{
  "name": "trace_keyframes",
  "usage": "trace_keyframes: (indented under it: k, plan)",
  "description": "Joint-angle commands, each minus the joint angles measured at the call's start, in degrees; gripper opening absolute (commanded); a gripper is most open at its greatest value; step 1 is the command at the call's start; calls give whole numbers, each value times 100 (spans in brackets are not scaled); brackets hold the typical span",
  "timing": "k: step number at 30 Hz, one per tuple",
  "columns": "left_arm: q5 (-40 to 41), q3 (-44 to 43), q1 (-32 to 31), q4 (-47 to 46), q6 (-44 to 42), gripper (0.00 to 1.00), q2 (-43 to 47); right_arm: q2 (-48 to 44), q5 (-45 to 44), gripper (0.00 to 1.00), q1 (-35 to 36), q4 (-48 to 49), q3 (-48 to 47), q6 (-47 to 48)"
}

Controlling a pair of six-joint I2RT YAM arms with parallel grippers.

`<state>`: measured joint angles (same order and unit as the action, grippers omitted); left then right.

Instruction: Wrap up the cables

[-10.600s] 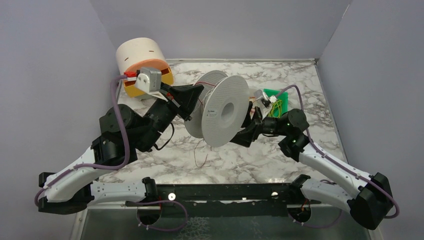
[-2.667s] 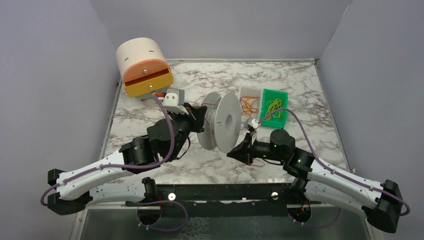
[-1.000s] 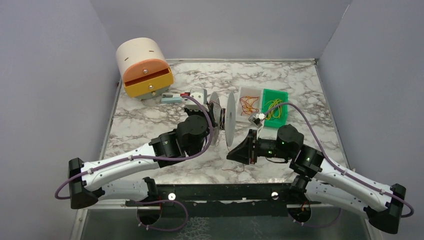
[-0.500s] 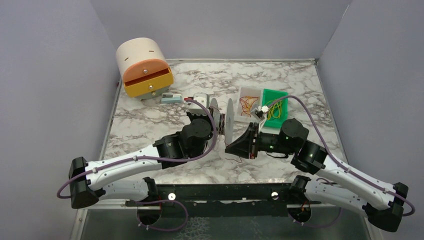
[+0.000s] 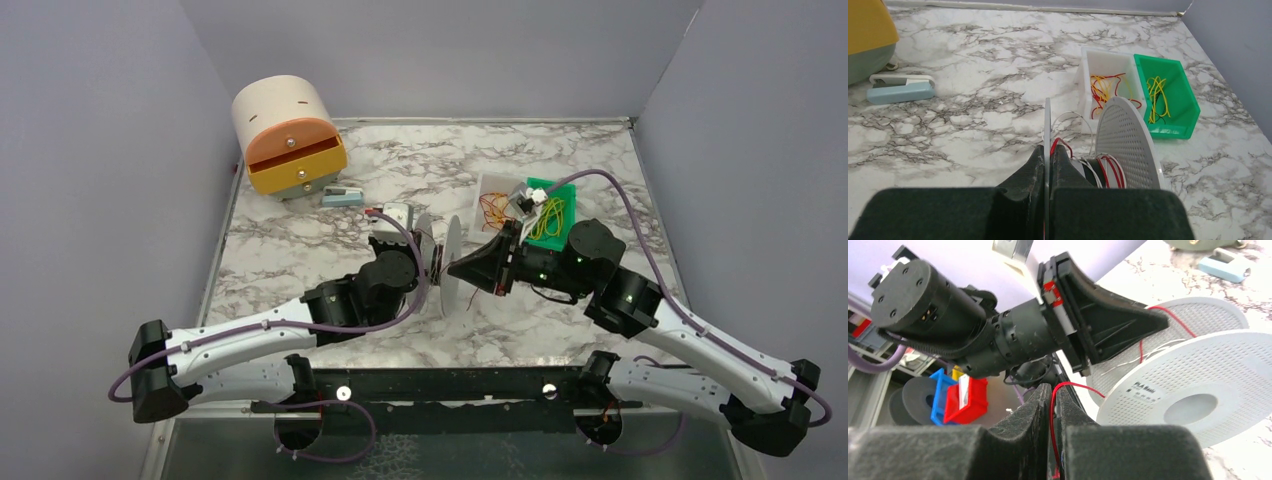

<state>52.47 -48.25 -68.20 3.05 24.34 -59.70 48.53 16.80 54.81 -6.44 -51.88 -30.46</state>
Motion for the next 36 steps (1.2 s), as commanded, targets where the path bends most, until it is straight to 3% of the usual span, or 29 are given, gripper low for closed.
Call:
trace_keyframes:
  k: [1,4,20,36]
  plan:
    - [-368,120,28,-16,26,0,335,170,-574,9,45,-330,-311,394]
    - [-569,257,34,87,50,0,466,307,-926,2,47,-466,-345,553]
    - [-2152,555,34,707,25,0,573,685,-2775,1,47,-908,-511,2396]
    - [-2840,1170,34,445,-319,0,511,588,-3959,1,37,623,1465,3321]
